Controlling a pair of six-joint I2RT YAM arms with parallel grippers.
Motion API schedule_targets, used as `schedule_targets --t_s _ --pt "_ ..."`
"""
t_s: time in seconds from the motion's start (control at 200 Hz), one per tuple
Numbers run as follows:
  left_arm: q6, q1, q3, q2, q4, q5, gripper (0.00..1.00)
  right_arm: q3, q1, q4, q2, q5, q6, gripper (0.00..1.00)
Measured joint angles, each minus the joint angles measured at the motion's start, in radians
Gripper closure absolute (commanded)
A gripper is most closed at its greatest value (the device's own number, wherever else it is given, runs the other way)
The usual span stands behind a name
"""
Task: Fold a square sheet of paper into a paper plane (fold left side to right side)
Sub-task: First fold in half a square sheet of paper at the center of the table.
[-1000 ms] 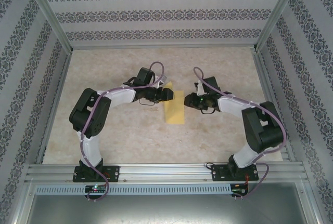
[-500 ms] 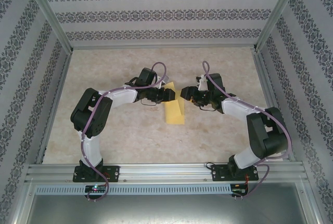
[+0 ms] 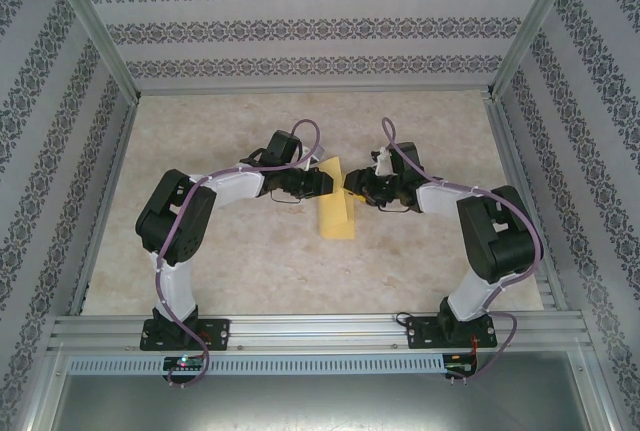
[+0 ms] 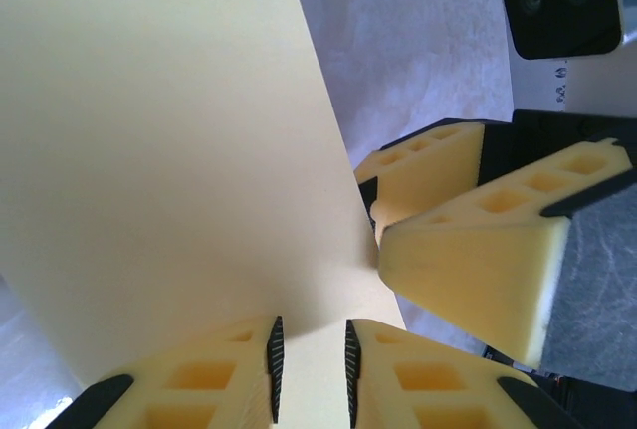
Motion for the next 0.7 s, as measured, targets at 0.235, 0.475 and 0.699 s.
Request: schedule_targets --t_s 0.235,0.475,0.699 --pt "0.003 0.000 0.000 0.000 -0.001 -0.002 0.73 0.017 0.008 0.018 0.033 -0.020 0.022 0.92" --pt "0.009 -0.001 -0.014 -0.024 -0.015 -0.061 0.51 0.018 0.007 0.000 0.033 -0.011 0.006 1.00" --pt "-0.002 -0.010 -0.050 -0.142 -0.085 -0.202 0.46 0.018 0.007 -0.077 0.033 0.051 -0.044 1.00"
